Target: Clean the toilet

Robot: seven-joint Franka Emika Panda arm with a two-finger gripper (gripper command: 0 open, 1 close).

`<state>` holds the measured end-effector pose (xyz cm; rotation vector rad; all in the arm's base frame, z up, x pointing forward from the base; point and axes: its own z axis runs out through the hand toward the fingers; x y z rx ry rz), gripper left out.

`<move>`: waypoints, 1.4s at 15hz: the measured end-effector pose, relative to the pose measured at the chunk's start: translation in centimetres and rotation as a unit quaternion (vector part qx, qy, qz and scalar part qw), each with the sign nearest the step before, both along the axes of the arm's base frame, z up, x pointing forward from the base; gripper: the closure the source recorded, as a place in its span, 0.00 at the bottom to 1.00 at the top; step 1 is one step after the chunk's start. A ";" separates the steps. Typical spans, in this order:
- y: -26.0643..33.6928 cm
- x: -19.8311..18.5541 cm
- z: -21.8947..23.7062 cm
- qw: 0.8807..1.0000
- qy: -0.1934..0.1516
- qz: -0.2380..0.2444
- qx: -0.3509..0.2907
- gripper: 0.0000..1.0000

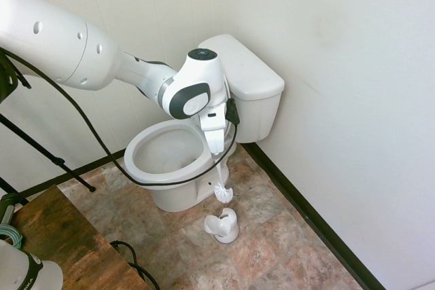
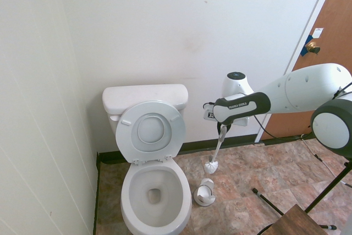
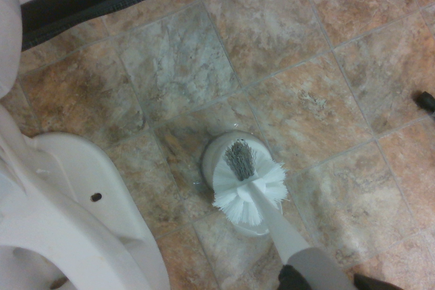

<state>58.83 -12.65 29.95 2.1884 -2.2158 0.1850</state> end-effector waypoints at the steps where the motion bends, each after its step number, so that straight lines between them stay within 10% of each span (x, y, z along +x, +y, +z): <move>1: 0.0 0.0 -0.1 1.000 0.001 0.000 0.001 1.00; 21: -1.3 0.1 -15.4 0.996 0.058 -0.061 0.033 1.00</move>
